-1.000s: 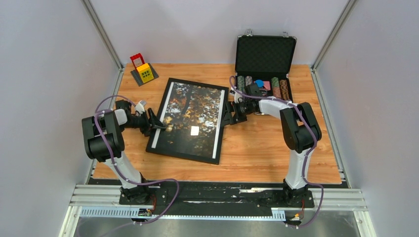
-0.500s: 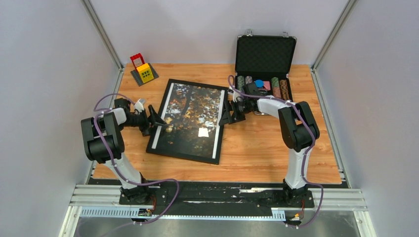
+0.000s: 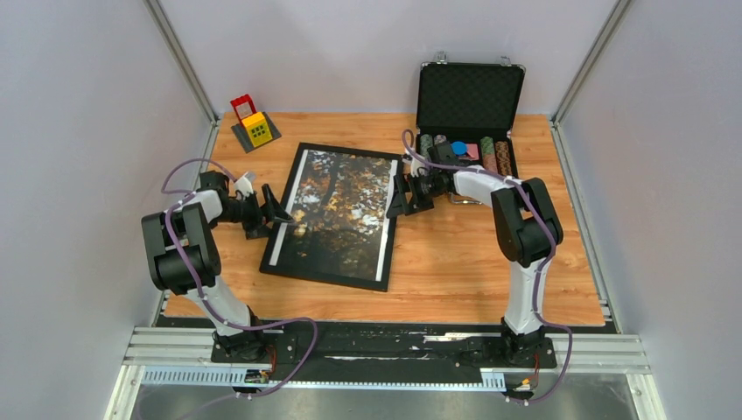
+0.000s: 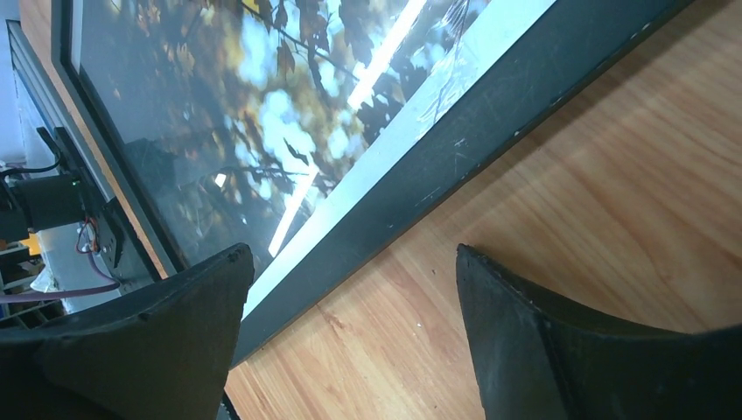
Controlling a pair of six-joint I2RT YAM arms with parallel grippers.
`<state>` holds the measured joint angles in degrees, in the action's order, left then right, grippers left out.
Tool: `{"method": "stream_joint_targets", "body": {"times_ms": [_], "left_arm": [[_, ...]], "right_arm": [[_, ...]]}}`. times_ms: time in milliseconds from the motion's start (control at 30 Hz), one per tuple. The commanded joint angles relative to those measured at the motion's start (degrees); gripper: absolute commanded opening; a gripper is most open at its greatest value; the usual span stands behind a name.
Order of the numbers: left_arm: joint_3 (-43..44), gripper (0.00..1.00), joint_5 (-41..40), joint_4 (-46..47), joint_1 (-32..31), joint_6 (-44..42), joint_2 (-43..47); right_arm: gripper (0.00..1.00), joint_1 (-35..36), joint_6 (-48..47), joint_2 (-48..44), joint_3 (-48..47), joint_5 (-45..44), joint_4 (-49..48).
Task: Put the photo into the frame
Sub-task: Turn over the photo frame at the center of the board, then adjust the photo frame at the center of the board.
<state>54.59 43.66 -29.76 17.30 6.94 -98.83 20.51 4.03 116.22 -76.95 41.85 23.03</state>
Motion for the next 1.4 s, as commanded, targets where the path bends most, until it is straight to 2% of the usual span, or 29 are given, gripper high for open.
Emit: {"method": "stream_joint_targets", "body": {"times_ms": [0,133,400,767,1100,1367], "left_arm": [[1.2,1.0,-4.7,-0.9,0.5,-4.0,-0.8],[1.8,1.0,-3.8,-1.8,-0.7,-4.8,-1.7],[3.8,1.0,-3.6,-4.2,-8.2,-6.8,-2.6],[4.3,1.0,-2.9,-5.2,-10.5,-8.8,-2.0],[6.1,1.0,-1.4,-7.5,-16.5,-11.1,-1.9],[6.3,1.0,-1.5,-7.8,-16.6,-11.5,-1.1]], "right_arm": [[0.86,0.3,0.4,1.3,-3.6,-0.9,0.2],[0.86,0.4,0.4,1.6,-4.7,-0.6,0.6],[0.86,0.4,-0.6,3.9,-8.2,-0.2,2.8],[0.86,0.5,-1.9,6.0,-14.3,-0.9,5.9],[0.86,0.4,-2.8,3.5,-13.8,-4.6,6.4],[0.86,0.3,-3.2,3.1,-14.6,-5.7,6.8]]}}
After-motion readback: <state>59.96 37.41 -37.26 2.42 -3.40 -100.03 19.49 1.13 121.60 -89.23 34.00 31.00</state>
